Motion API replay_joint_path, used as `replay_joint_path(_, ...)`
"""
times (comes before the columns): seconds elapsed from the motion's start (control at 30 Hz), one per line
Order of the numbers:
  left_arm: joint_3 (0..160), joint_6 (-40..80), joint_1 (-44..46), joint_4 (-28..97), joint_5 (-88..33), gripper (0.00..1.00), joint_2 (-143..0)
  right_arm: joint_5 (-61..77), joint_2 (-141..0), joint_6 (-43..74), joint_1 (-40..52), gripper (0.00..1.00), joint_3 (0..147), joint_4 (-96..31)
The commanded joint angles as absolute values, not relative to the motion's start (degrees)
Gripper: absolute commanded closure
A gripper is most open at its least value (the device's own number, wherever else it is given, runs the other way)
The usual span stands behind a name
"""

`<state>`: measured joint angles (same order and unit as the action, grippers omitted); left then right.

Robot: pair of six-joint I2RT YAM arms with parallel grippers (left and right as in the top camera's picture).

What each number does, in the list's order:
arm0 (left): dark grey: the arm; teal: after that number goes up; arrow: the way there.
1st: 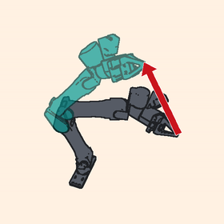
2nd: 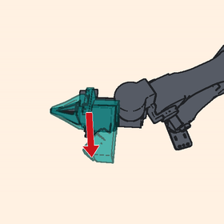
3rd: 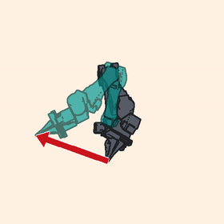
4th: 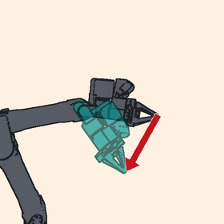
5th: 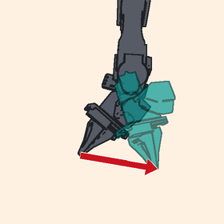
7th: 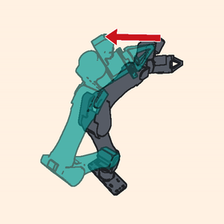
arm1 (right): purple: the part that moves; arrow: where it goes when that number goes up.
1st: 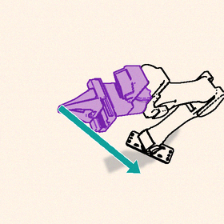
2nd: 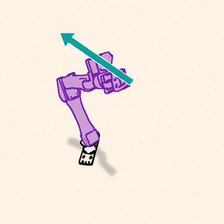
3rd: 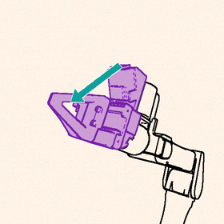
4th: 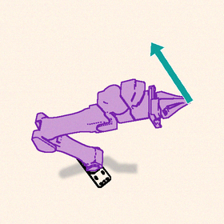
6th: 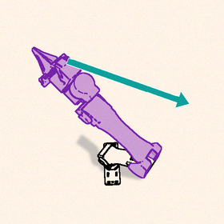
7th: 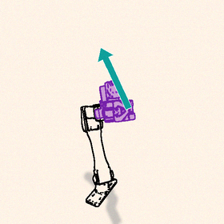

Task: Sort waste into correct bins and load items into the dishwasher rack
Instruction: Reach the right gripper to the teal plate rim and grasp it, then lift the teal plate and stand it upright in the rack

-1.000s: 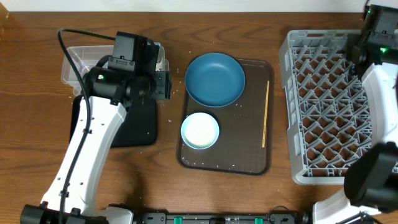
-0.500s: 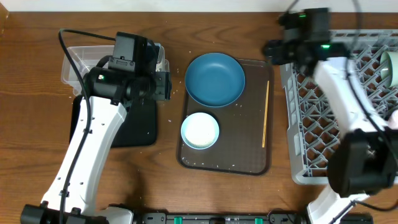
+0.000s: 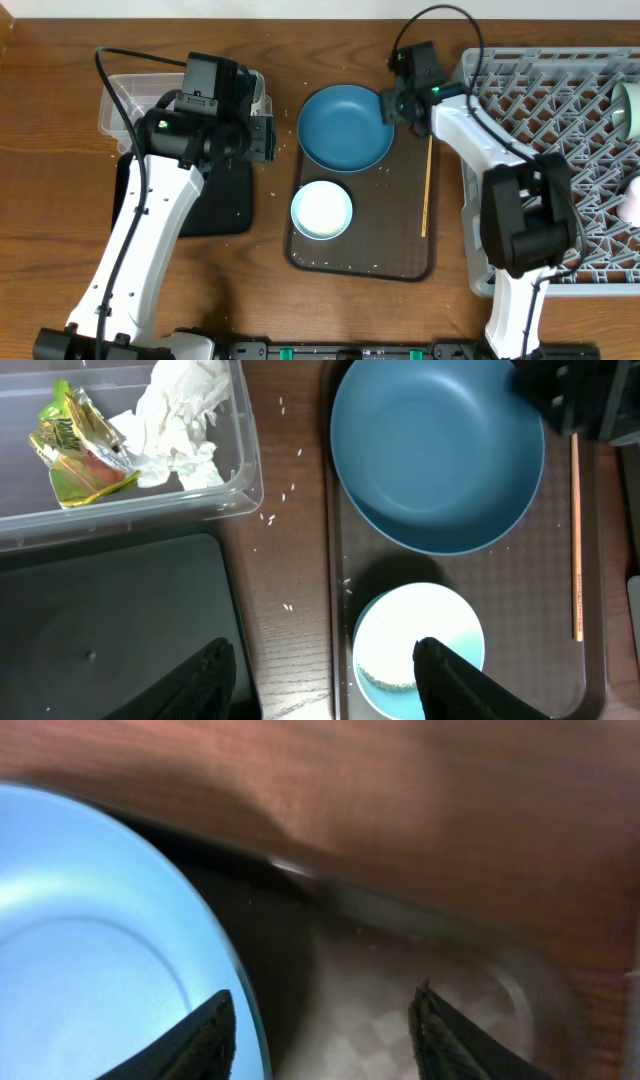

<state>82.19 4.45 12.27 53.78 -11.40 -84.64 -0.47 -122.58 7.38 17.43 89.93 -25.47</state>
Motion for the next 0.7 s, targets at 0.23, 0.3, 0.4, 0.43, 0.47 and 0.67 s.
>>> replay_joint_path(0.23,81.58,4.1,12.29,53.98,-10.87,0.4,-84.99,-2.0,-124.73,9.39,18.31,0.94,89.91,-25.47)
replay_joint_path(0.3,81.58,4.1,12.29,53.98,-10.87,0.4,-84.99,-3.29,-123.46,9.39,17.96,0.99,90.02,-25.15)
replay_joint_path(0.4,81.6,4.12,12.32,53.98,-10.87,0.4,-84.99,-5.61,-120.27,9.37,16.95,0.99,90.02,-24.84)
replay_joint_path(0.43,81.6,4.12,12.32,53.98,-10.87,0.4,-84.99,-6.79,-118.89,9.34,16.47,0.99,90.02,-24.86)
replay_joint_path(0.47,81.58,4.1,12.32,53.98,-10.87,0.4,-84.99,-7.79,-117.54,9.32,16.01,0.99,90.02,-24.88)
replay_joint_path(0.67,81.58,4.1,12.32,53.98,-10.87,0.4,-84.99,-14.7,-107.09,4.05,11.77,0.99,90.02,-24.18)
